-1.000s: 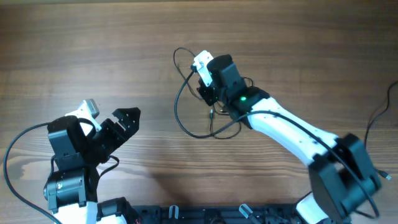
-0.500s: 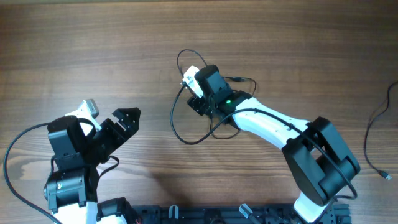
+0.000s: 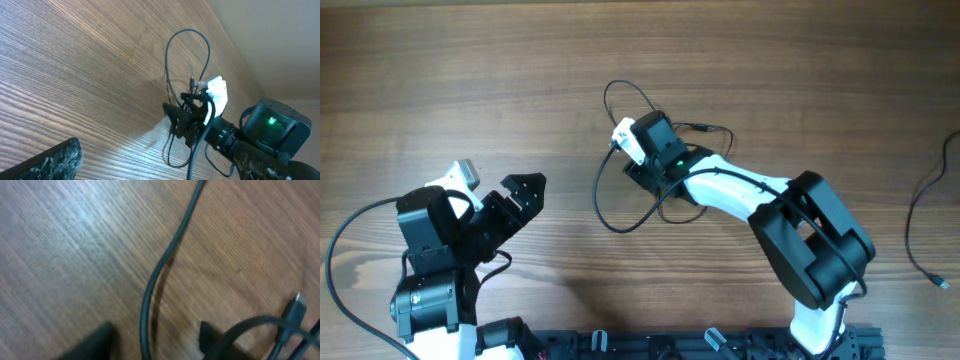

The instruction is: Untangle cables

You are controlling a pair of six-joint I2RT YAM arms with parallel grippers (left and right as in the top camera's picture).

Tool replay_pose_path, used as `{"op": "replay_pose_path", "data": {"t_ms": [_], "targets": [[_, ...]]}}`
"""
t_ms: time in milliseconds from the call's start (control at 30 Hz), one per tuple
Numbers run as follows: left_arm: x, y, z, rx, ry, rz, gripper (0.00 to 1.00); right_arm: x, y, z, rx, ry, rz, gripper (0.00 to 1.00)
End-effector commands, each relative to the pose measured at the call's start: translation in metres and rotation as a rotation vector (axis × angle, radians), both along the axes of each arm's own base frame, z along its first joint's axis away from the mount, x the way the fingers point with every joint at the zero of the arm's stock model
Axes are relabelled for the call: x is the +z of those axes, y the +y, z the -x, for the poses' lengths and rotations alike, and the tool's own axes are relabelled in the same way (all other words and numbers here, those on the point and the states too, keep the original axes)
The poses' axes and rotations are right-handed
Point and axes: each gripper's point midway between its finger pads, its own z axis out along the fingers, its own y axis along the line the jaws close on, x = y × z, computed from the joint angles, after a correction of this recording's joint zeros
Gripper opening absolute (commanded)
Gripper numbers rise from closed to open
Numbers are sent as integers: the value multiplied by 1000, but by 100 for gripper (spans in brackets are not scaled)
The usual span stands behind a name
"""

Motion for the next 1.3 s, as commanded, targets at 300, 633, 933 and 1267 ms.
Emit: {"op": "replay_pose_path", "data": {"t_ms": [300,633,933,1267], "targets": [[3,2,-1,-11,-18,-20,100,159,31,-50,-42,-289,-276,4],[3,2,-1,-11,-18,-20,99,272,5,-25,-145,-391,-461,4],[3,2,-1,-11,-17,-20,100,125,-24,61,-815,487,-480,4],[3,2,-1,-11,-18,-20,100,166,-7,86,-358,445,-449,4]]}}
